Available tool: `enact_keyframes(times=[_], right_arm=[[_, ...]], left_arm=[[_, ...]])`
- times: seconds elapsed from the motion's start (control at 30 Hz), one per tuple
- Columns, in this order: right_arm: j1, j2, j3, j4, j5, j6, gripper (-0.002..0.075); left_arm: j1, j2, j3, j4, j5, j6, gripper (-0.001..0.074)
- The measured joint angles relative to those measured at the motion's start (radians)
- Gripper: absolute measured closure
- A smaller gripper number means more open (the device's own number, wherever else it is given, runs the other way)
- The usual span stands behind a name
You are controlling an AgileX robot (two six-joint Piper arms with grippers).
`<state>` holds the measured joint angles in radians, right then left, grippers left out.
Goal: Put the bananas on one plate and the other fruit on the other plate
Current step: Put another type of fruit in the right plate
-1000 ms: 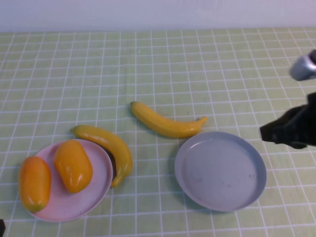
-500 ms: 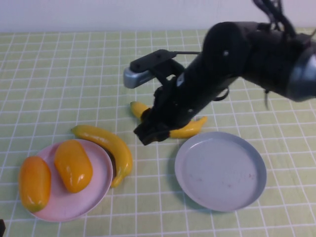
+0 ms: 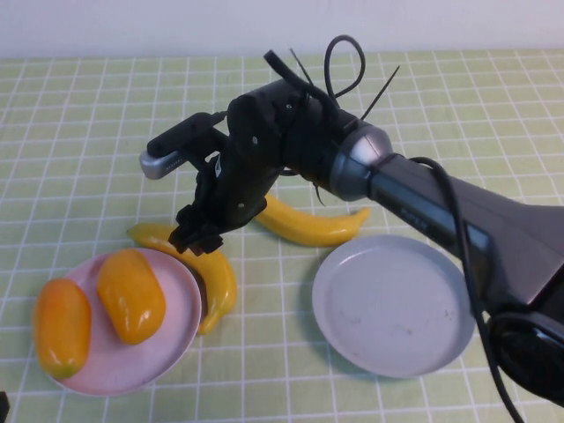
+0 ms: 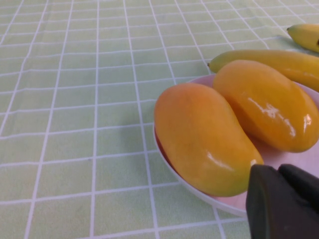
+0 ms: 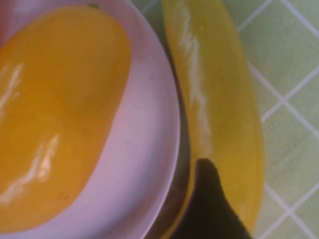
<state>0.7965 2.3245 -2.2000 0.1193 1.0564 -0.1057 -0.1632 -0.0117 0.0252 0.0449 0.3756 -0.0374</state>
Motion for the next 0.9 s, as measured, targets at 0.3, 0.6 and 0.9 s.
enact_keyframes(times=[0.3, 0.6, 0.9], right_arm=[[0.000, 0.094, -0.079, -0.011, 0.002, 0.015, 0.0309], [0.000, 0.132, -0.079, -0.027, 0.002, 0.000, 0.0312], [0.002, 0.134, -0.093, -0.030, 0.023, -0.002, 0.0407]], left_arm=[[0.000, 0.000, 0.000, 0.000, 0.000, 0.000, 0.0738], [0.000, 0.000, 0.000, 0.000, 0.000, 0.000, 0.0738], [0.000, 0.000, 0.000, 0.000, 0.000, 0.000, 0.0738]])
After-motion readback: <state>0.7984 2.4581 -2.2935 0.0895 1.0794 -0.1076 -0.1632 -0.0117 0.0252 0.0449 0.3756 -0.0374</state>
